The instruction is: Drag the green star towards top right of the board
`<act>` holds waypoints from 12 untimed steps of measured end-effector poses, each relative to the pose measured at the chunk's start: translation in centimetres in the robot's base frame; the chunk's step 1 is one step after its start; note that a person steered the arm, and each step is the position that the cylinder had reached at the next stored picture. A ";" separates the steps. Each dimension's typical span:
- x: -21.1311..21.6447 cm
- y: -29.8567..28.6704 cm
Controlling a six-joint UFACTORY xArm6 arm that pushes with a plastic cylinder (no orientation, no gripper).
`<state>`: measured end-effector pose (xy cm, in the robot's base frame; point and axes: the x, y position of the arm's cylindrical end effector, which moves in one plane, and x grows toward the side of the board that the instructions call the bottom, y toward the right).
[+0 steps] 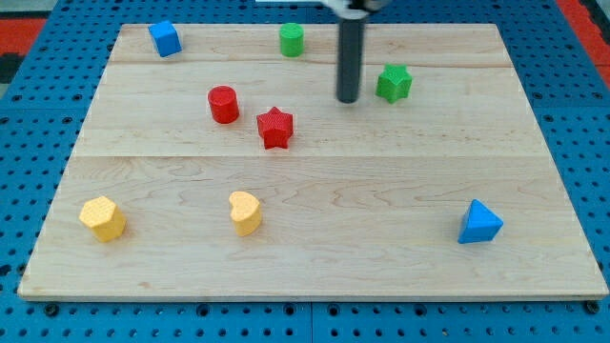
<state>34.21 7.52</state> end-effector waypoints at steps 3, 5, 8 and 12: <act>-5.9 8.3; -7.0 3.1; -8.0 10.3; -6.7 -0.4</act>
